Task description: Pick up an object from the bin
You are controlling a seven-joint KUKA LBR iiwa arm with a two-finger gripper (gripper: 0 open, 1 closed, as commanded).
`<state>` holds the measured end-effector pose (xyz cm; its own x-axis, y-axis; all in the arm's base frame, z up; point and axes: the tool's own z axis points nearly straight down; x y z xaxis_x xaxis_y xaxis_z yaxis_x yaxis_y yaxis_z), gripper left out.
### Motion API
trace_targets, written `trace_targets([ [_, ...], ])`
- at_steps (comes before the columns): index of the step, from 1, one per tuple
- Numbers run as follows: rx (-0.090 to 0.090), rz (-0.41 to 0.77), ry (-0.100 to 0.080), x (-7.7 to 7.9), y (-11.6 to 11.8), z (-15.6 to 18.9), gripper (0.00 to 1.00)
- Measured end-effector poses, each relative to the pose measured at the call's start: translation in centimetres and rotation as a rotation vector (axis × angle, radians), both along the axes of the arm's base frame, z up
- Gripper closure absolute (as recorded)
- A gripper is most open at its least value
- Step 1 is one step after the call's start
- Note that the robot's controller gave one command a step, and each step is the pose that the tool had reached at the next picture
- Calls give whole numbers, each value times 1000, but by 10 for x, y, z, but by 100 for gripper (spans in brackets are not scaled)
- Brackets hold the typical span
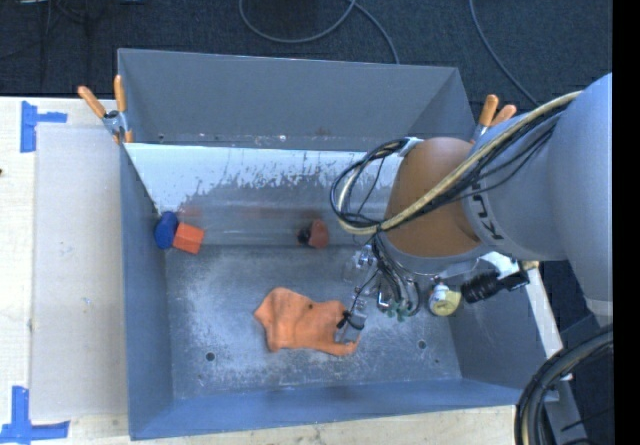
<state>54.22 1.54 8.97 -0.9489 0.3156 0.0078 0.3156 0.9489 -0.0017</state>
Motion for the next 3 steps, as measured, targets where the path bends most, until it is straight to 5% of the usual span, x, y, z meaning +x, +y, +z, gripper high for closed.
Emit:
trace_targets([
  [1, 0, 33, -7, -55, 16, -19, 100],
  [3, 0, 35, 0, -56, 16, -13, 100],
])
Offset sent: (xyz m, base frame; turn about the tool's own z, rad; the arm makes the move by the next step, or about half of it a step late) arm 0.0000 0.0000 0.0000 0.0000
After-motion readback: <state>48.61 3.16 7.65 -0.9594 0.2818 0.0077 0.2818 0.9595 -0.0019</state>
